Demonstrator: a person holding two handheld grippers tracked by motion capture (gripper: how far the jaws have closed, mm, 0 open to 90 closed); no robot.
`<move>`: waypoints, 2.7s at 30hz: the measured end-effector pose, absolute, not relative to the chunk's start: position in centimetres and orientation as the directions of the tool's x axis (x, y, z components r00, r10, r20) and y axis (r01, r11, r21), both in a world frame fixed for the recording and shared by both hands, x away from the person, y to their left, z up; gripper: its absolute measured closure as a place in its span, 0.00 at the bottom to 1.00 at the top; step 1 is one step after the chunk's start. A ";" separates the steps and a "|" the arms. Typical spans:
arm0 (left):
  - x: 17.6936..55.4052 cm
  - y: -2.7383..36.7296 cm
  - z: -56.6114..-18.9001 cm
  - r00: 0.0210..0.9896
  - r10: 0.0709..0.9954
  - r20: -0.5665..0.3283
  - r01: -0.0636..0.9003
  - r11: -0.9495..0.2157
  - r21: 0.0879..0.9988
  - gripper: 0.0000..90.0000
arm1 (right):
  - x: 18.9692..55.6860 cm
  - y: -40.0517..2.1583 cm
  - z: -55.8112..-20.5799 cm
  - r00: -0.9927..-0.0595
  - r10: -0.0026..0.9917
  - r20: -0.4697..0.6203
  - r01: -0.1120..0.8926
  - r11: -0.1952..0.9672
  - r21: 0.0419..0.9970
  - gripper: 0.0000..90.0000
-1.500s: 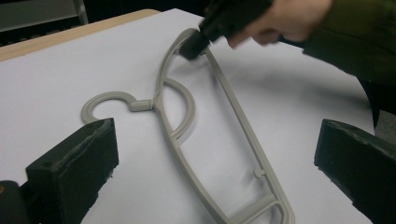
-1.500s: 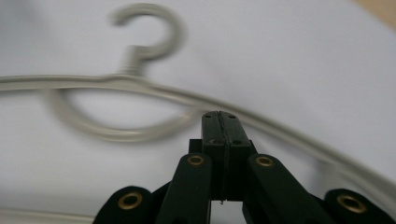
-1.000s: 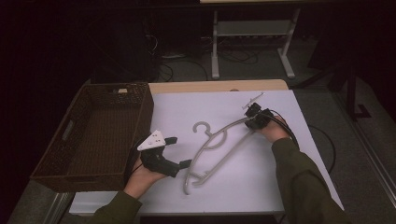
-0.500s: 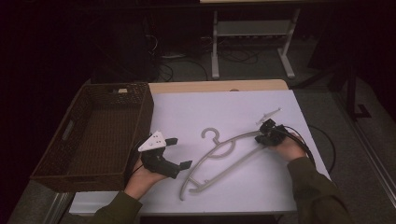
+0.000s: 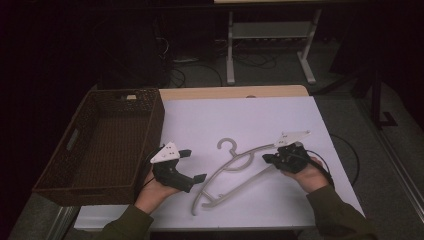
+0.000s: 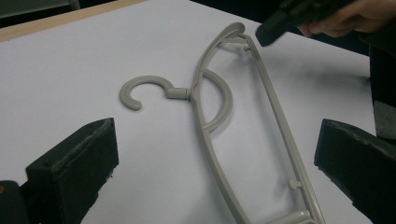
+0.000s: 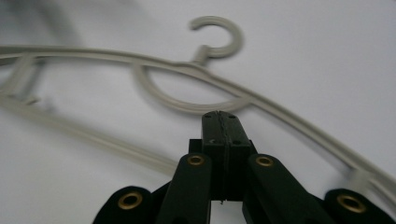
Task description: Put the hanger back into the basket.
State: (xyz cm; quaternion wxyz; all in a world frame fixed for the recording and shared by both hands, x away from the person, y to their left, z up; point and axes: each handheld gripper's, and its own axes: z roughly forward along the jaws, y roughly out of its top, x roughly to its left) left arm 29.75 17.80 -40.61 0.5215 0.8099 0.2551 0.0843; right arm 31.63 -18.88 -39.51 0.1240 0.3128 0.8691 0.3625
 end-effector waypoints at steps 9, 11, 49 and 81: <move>29.8 18.0 -40.7 0.848 0.511 -0.140 0.337 -0.318 0.886 0.00 | 30.3 -16.4 -41.6 -0.813 0.581 0.036 0.462 0.606 0.648 1.00; 29.8 18.0 -40.7 0.849 0.509 -0.138 0.336 -0.322 0.885 0.00 | 30.3 -16.2 -41.9 -0.815 0.579 0.036 0.466 0.616 0.635 1.00; 33.6 10.6 -44.2 0.868 0.477 -0.138 0.410 -0.530 0.742 0.19 | 30.3 -15.9 -43.4 -0.823 0.565 0.067 0.491 0.646 0.585 1.00; 34.0 9.8 -43.9 0.853 0.486 -0.189 0.461 -0.534 0.709 0.86 | 30.2 -15.8 -43.5 -0.831 0.553 0.060 0.483 0.663 0.571 1.00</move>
